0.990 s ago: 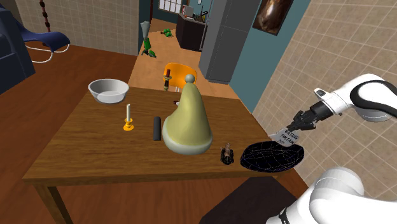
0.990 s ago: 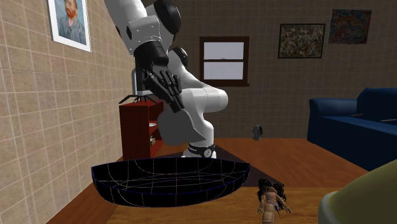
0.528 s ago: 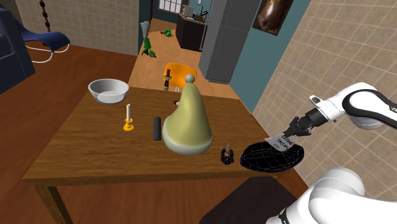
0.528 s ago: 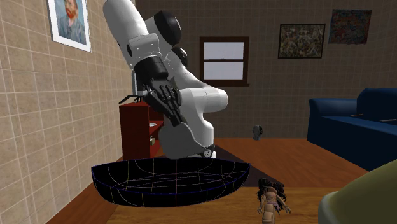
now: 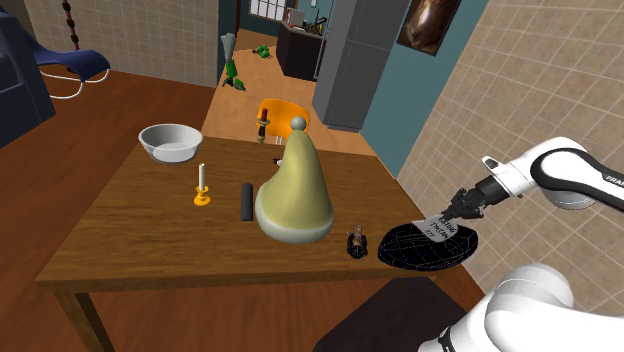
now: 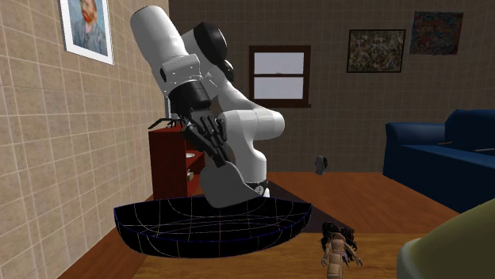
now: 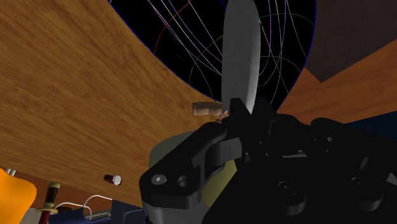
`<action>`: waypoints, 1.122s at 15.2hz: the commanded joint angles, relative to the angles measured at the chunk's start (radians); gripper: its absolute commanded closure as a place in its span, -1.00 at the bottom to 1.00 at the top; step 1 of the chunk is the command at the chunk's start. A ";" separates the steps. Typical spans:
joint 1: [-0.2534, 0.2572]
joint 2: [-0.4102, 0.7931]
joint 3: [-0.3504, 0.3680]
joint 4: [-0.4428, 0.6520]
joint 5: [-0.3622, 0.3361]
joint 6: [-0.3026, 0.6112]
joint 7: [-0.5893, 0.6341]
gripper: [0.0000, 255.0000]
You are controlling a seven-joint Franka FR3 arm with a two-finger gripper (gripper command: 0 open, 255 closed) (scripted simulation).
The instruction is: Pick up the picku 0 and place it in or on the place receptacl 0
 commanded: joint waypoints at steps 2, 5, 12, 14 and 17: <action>0.000 0.000 0.000 0.000 0.000 0.000 0.000 1.00; 0.000 0.000 0.000 0.000 0.000 0.000 0.000 -1.00; -0.002 -0.017 0.045 0.116 0.036 -0.131 -0.007 -1.00; -0.002 -0.017 0.045 0.116 0.036 -0.131 -0.007 -1.00; -0.002 -0.017 0.045 0.116 0.036 -0.131 -0.007 -1.00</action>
